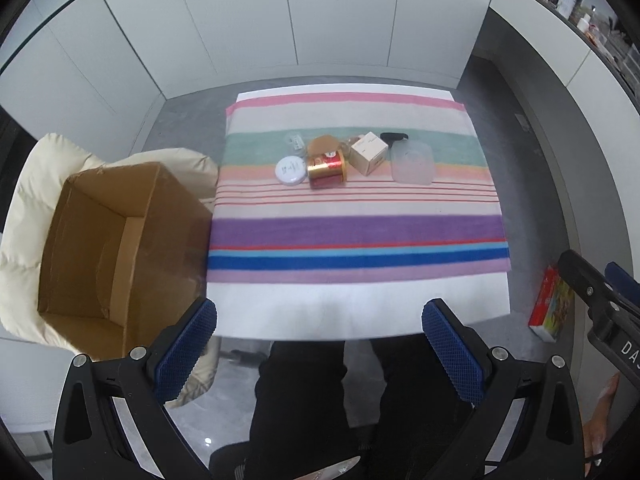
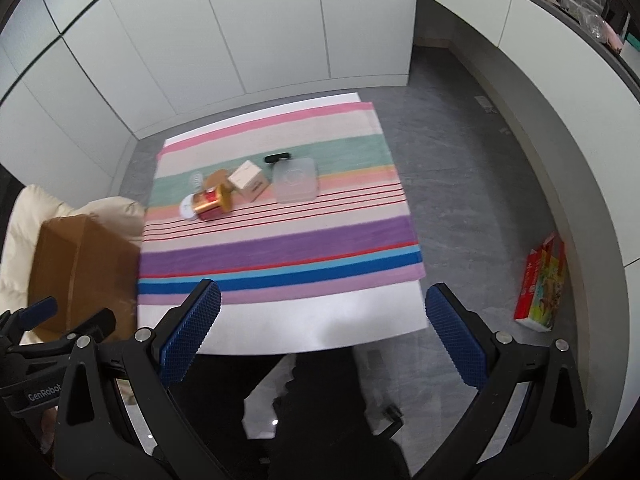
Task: Organize objects
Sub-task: 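Grasp the white round compact with the left tool while the right grasps the clear container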
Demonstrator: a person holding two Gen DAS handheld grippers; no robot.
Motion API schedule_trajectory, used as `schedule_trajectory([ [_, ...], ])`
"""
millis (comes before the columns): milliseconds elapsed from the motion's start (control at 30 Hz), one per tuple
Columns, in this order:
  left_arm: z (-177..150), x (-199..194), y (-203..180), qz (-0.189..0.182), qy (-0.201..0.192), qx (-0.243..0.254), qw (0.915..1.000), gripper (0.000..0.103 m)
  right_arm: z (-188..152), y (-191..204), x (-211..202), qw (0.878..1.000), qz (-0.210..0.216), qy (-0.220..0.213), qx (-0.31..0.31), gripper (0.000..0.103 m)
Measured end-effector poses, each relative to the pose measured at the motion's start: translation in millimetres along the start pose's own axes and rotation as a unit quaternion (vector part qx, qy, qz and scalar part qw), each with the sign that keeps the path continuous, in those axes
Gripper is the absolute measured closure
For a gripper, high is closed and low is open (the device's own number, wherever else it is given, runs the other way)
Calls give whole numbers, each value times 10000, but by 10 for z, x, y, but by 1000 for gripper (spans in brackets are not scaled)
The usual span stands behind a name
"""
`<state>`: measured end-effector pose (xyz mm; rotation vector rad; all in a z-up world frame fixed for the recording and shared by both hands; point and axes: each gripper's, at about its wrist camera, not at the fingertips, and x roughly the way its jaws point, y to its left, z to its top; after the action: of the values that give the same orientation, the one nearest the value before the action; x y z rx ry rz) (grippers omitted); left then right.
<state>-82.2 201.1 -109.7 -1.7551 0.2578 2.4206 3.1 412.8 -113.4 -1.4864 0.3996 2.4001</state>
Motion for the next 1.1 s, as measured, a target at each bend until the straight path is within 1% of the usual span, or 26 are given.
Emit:
schedule_trajectory([
  [133,56,172,-29,47,-100,-31,9999,0,40,3,193,9994,-260,-124,-176,0],
  [200,94,283,-5,106,-147,-53,9998,0,44,26,291,9979,-416,-328,-366,0],
  [267,139,448,36,164,-77,-66,9998,0,41,73,397,9955,-564,-554,-522,0],
  [333,170,587,96,106,-24,-151,9998,0,37,124,503,9939,-388,-757,-707,0],
  [400,208,761,207,-15,-41,-371,9993,0,43,184,650,9926,-118,-845,-861,0],
  [433,233,859,290,-56,-130,-543,9984,0,43,210,707,9923,-68,-846,-901,0],
  [467,258,951,353,-17,-156,-674,9976,0,47,247,792,9920,-26,-839,-938,0],
  [533,308,1135,479,92,-210,-883,9958,0,62,289,963,9922,92,-832,-925,0],
  [567,343,1272,568,215,-253,-991,9945,0,64,297,1031,9925,153,-818,-894,0],
  [633,398,1476,661,395,-231,-1055,9934,0,84,313,1207,9934,288,-770,-798,0],
  [667,439,1637,713,459,-157,-1061,9932,0,97,323,1313,9939,339,-733,-749,0],
  [733,488,1847,757,387,-41,-1046,9937,0,126,331,1504,9941,480,-710,-658,0],
  [800,551,2073,770,176,8,-1001,9948,0,177,348,1726,9939,655,-651,-598,0],
  [833,582,2166,765,103,14,-958,9953,0,198,352,1822,9942,661,-618,-585,0],
  [933,695,2488,751,-34,52,-843,9964,0,294,407,2157,9952,534,-537,-616,0],
  [1100,892,3035,806,-29,269,-809,9964,0,429,496,2734,9961,328,-317,-757,0],
])
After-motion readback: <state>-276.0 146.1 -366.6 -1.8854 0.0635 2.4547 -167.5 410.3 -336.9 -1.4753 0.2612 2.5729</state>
